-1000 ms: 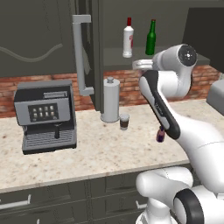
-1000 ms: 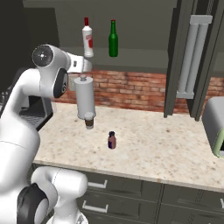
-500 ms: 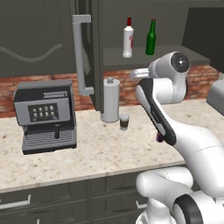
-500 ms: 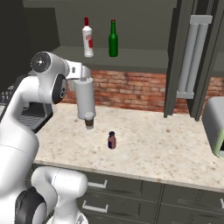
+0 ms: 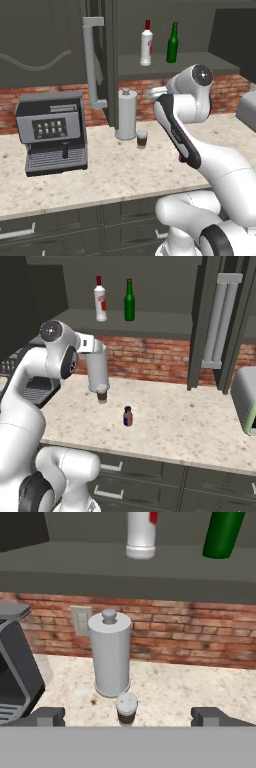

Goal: Sort all alcoholic drinks to one cabinet, and non-alcoholic drinks to the other.

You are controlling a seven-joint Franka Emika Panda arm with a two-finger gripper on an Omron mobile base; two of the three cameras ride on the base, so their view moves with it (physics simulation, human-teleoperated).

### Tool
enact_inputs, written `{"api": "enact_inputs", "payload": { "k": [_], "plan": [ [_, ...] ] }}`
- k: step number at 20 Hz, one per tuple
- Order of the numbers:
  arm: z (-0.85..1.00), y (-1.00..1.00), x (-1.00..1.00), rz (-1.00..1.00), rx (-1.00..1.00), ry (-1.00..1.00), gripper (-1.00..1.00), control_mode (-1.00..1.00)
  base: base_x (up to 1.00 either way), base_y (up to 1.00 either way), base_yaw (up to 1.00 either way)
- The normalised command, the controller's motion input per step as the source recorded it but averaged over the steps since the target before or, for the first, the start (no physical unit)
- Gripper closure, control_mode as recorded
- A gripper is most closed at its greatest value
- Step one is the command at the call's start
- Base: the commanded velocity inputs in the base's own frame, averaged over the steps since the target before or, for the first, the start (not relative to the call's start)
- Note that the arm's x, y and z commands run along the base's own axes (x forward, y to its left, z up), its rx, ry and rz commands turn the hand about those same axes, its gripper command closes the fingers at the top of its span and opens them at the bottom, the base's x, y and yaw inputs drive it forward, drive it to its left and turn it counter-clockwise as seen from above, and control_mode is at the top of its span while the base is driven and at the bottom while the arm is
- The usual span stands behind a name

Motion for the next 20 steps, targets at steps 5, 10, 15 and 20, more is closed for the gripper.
{"api": "enact_inputs", "payload": {
  "k": [5, 10, 15, 20],
  "plan": [
    [-0.31, 0.04, 0.00, 0.04, 0.00, 0.15, -1.00, -1.00, 0.00, 0.00, 0.00],
    [-0.28, 0.02, 0.00, 0.03, 0.00, 0.14, -1.00, -1.00, 0.00, 0.00, 0.00],
    [-0.21, 0.00, 0.00, 0.01, -0.01, 0.07, -1.00, -1.00, 0.00, 0.00, 0.00],
    [-0.23, 0.01, 0.00, 0.00, -0.05, 0.01, -1.00, -1.00, 0.00, 0.00, 0.00]
  ]
}}
